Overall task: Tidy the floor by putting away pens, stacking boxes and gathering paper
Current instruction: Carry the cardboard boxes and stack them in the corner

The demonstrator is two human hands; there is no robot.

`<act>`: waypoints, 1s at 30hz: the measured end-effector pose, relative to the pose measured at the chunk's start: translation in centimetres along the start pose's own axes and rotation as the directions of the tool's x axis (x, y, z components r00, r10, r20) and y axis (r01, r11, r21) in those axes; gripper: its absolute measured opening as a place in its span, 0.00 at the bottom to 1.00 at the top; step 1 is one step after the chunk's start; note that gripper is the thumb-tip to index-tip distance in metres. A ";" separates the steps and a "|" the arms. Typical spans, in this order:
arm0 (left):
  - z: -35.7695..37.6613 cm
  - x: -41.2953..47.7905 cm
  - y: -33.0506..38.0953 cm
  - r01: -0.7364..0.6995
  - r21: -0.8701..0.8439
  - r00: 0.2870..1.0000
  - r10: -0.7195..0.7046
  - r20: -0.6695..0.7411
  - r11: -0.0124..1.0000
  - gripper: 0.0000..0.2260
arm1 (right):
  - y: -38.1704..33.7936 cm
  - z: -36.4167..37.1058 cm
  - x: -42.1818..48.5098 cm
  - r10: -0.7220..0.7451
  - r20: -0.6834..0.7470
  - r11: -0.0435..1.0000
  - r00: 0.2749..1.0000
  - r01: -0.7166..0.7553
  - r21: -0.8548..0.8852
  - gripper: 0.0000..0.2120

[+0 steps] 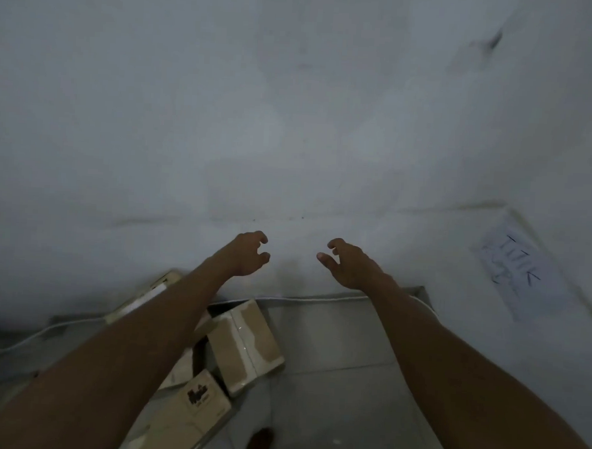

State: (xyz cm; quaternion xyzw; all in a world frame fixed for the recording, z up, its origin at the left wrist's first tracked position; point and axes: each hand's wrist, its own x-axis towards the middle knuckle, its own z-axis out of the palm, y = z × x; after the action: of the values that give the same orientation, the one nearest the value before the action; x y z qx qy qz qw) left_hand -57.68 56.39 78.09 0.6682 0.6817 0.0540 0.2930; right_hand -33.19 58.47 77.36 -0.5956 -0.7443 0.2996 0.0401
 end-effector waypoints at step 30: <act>3.8 -12.4 -14.1 0.365 -0.303 0.880 -0.433 -0.196 0.880 0.16 | -6.4 7.2 0.0 -0.234 0.218 0.967 0.947 0.250 -0.046 0.28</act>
State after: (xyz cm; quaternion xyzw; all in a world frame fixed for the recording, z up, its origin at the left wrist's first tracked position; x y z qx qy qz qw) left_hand -69.12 42.06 72.44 0.4555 0.8248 0.1663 0.2910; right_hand -41.68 54.89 74.64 -0.4658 -0.8221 0.3265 -0.0243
